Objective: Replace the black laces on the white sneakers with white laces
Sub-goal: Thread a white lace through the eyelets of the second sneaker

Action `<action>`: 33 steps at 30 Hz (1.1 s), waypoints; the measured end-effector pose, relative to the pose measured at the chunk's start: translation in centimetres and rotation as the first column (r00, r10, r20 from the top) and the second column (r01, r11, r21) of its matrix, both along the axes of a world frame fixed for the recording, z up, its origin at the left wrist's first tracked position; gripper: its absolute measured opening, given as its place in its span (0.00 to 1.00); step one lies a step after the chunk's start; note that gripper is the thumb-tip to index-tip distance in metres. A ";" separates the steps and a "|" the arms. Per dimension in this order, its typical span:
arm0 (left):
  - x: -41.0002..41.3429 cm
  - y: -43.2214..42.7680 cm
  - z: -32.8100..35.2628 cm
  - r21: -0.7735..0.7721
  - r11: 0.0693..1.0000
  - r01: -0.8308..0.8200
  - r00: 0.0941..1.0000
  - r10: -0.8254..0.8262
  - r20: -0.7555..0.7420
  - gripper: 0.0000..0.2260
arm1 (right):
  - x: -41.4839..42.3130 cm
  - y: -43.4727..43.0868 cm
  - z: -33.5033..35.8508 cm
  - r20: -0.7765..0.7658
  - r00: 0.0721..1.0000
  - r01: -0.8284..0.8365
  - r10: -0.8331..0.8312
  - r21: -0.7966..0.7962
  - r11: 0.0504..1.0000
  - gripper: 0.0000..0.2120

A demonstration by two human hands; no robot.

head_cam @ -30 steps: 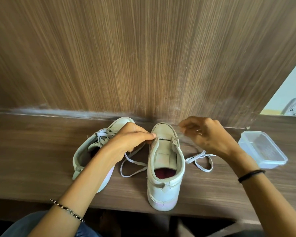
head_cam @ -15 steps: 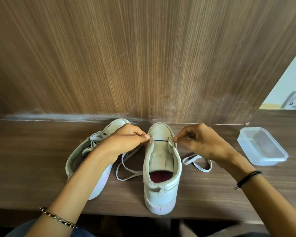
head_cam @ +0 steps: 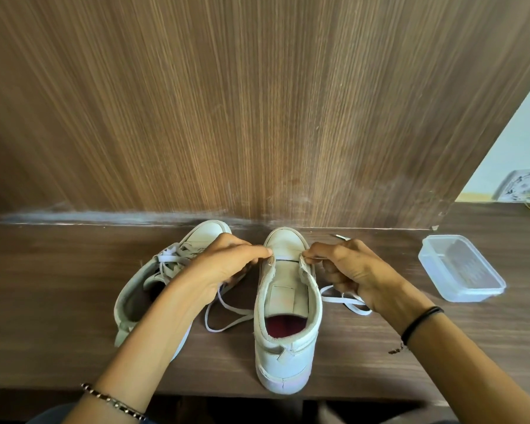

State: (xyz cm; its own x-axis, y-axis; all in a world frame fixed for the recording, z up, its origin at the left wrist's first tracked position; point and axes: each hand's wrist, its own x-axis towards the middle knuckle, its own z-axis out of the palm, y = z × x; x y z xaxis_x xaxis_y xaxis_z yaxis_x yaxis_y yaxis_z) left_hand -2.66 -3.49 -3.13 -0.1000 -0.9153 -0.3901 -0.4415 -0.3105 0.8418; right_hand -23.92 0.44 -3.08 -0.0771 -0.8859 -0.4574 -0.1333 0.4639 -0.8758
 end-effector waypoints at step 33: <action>-3.3 1.1 2.4 -0.402 0.888 0.224 0.934 -0.314 -0.173 0.11 | -3.4 1.1 4.2 0.475 0.880 0.203 0.000 -0.376 0.904 0.15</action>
State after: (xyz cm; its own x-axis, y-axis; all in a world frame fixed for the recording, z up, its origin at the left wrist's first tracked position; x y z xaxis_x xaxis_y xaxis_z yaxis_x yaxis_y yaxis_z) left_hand -5.94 -2.42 -0.72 -0.4074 -0.9126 0.0348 -0.2457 0.1463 0.9582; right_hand -27.34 1.57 1.17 -0.0511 -0.9964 -0.0673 0.3528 0.0450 -0.9346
